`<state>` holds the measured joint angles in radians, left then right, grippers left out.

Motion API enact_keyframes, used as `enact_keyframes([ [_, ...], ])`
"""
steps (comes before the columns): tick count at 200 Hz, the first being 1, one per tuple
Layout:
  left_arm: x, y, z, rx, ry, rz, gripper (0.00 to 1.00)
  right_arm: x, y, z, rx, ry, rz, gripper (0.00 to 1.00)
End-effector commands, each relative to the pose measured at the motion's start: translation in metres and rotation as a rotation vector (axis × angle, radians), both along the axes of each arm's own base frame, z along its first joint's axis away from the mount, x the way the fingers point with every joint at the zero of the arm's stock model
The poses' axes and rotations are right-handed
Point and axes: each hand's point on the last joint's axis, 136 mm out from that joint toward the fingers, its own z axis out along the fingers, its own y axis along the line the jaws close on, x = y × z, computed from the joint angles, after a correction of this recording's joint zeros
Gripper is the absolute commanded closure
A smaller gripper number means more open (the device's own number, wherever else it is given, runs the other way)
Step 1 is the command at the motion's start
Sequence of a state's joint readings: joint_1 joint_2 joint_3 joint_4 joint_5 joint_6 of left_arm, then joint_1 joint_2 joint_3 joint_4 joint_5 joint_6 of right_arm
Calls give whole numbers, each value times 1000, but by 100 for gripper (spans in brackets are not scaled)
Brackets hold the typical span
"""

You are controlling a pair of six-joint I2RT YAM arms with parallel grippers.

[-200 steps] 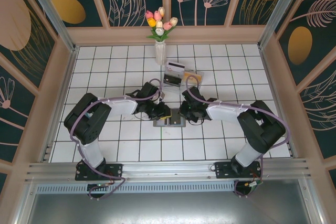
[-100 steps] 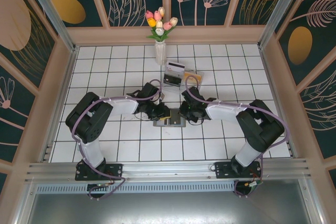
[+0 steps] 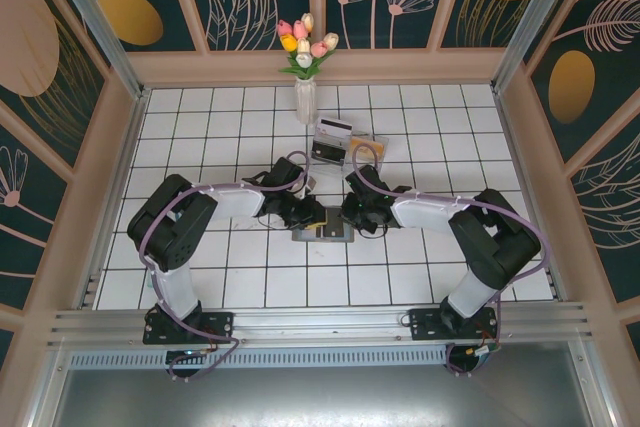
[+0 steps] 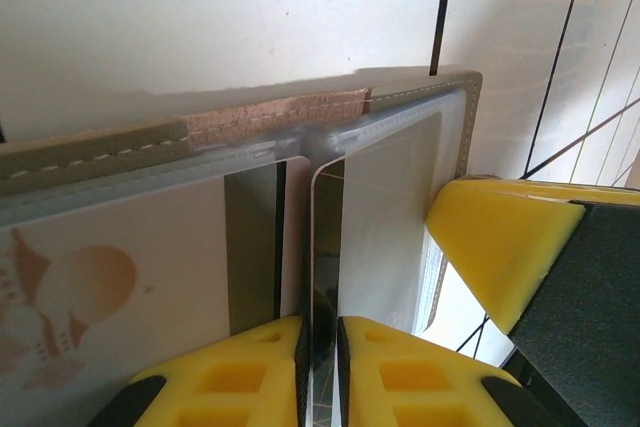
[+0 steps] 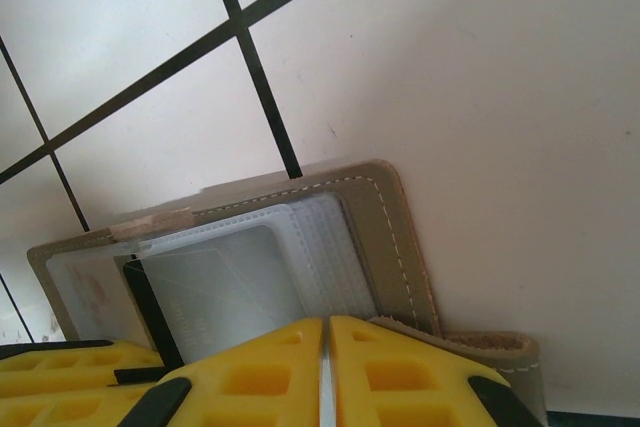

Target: Take the credit cards out of the card holder

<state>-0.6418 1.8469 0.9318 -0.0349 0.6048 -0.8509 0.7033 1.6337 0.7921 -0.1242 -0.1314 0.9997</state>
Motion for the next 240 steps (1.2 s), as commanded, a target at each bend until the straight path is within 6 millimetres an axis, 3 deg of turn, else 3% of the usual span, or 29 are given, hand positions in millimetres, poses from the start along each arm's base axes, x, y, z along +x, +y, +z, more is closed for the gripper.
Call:
enact_keyframes([
  [1, 1, -6, 0, -12, 3, -15, 84, -11, -5, -14, -53, 51, 24, 87],
  [50, 3, 1, 1, 32, -26, -13, 94, -12, -7, -15, -62, 56, 20, 87],
  [100, 5, 25, 2, 127, -64, 6, 100, -13, -13, -18, -87, 59, 10, 86],
  [159, 12, 43, 12, 151, -96, 29, 100, -12, -13, -16, -89, 54, 9, 86],
  [206, 11, 49, 14, 159, -110, 8, 100, 10, 3, 27, -25, -81, 56, 85],
  [211, 13, 49, 24, 145, -140, 6, 100, 12, 5, 32, -17, -94, 63, 85],
  [240, 16, 51, 31, 146, -183, -1, 100, 13, 22, 46, 69, -122, 113, 86],
])
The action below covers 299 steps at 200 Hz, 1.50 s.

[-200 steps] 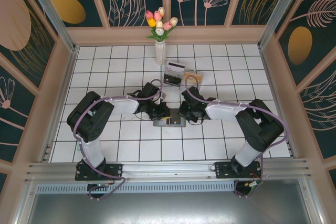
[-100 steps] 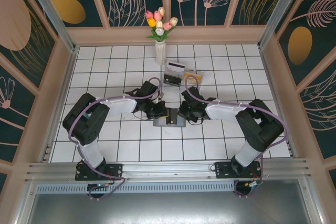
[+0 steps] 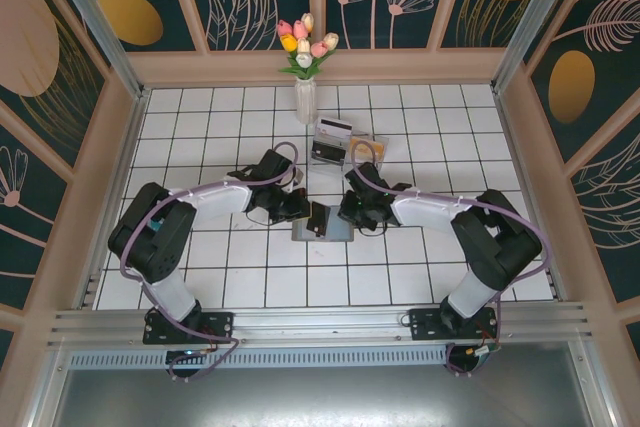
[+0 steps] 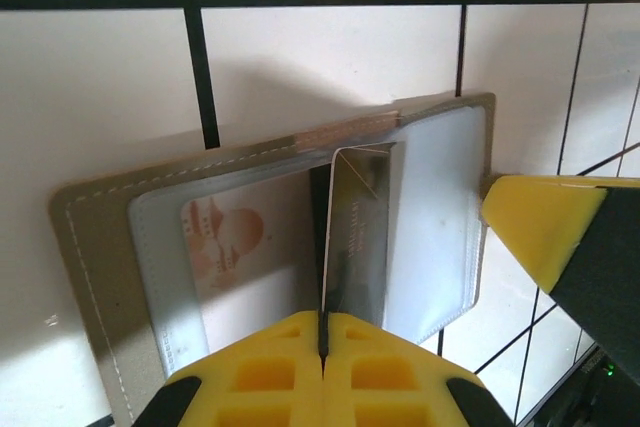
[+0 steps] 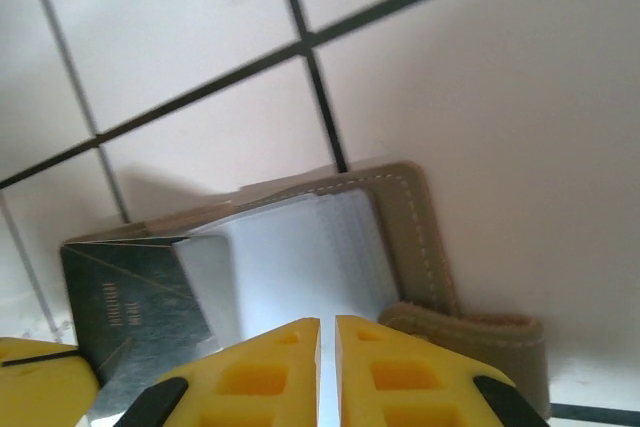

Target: Take the credit cards out of the card holder

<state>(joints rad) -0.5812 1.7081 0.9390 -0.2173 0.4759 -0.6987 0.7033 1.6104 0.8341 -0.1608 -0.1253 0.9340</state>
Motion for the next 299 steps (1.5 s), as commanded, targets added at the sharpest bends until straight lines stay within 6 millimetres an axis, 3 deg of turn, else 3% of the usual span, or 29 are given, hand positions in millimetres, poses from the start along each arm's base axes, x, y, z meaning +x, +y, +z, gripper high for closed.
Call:
enact_keyframes([
  [1, 0, 10, 7, 27, -46, -13, 100, 5, 18, 29, 79, -67, 64, 86],
  [53, -1, 7, 6, 11, -32, -11, 100, -2, 39, 22, 180, -31, 111, 86],
  [107, -2, 5, 4, 0, -16, -7, 100, -1, 37, -4, 108, 35, 100, 86],
  [199, -3, -3, 5, -52, 8, -12, 100, -3, 47, -15, 135, 64, 125, 86],
  [252, -3, -11, 8, -106, 17, -22, 90, -8, 47, -21, 126, 86, 131, 86],
  [257, -5, -10, -2, -88, 40, -20, 90, -8, 47, -22, 124, 85, 131, 86],
  [299, -2, -11, -6, -81, 47, -17, 84, -9, 45, -21, 123, 84, 127, 86],
])
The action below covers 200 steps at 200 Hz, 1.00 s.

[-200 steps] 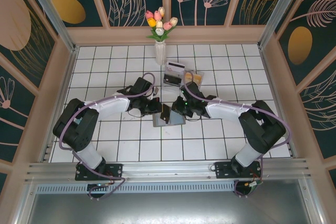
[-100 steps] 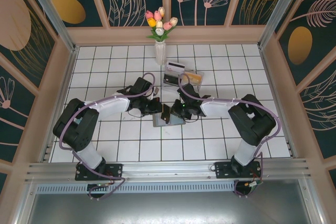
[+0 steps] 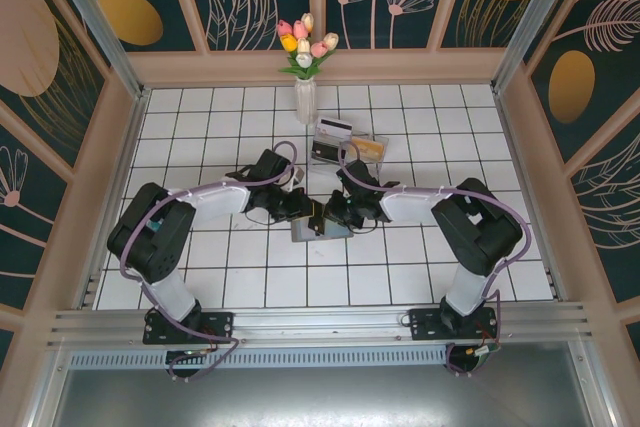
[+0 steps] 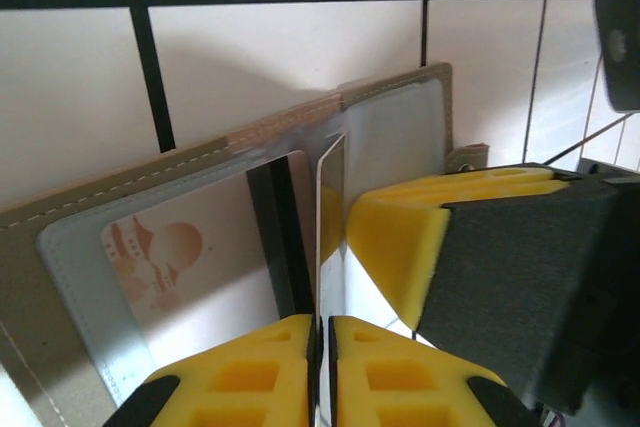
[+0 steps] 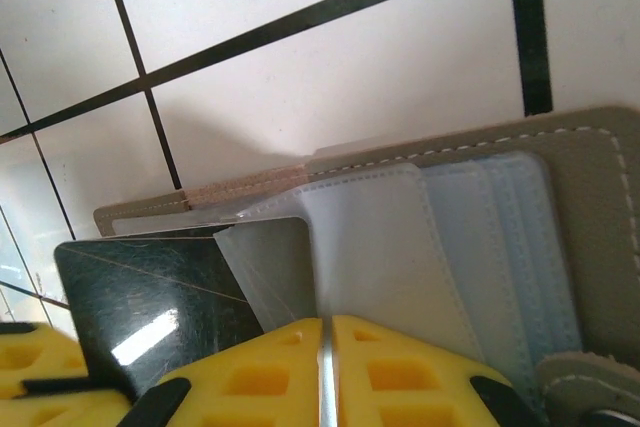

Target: Take the credit cards out of the card holder

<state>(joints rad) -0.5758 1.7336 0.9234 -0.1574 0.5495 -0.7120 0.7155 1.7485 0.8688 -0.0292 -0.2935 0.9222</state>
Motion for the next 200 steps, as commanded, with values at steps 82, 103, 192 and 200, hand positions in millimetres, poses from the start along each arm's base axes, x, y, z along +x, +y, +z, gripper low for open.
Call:
enact_keyframes([
  [82, 3, 23, 6, 136, -64, -9, 100, 5, 0, 26, 34, -65, -36, 85],
  [103, 1, 43, 14, 231, -114, -14, 100, 13, -2, 45, 67, -121, -57, 81],
  [192, 37, 57, 109, 222, -362, 103, 100, 27, 6, 147, 383, -399, -68, 39],
  [200, 39, 47, 118, 150, -367, 105, 100, 27, 7, 159, 429, -442, -57, 33],
])
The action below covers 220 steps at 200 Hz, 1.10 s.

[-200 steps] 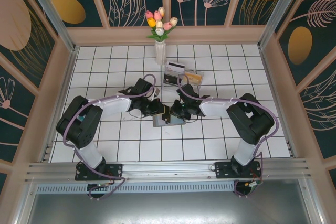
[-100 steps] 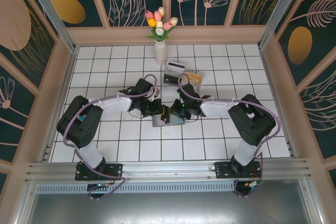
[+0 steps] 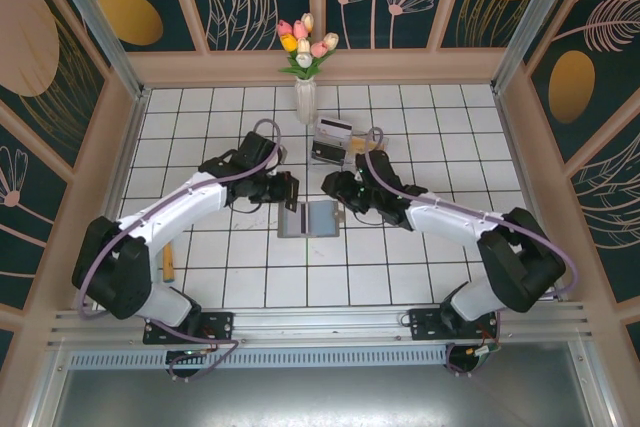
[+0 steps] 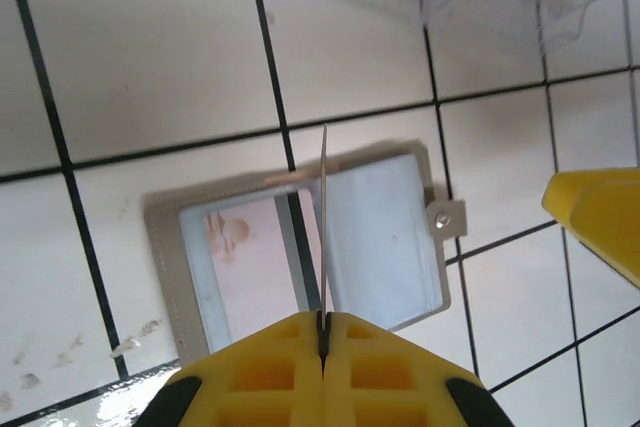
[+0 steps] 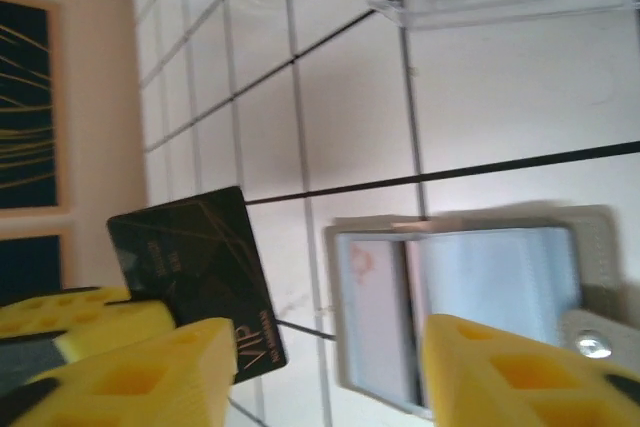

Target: Take the credit cards out of the card holder

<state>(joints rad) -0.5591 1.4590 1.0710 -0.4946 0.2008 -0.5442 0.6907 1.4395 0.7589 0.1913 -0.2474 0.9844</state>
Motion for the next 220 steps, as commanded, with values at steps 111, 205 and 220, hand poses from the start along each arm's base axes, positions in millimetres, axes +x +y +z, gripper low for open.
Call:
enact_keyframes([
  [111, 38, -68, 175, -780, -136, -108, 100, 26, -2, 163, 574, -356, 196, 30],
  [205, 21, -58, 187, -878, -103, -48, 100, 18, -2, 200, 717, -441, 255, 77],
  [220, 19, -56, 184, -877, -95, -38, 99, 17, -1, 203, 717, -446, 271, 86],
])
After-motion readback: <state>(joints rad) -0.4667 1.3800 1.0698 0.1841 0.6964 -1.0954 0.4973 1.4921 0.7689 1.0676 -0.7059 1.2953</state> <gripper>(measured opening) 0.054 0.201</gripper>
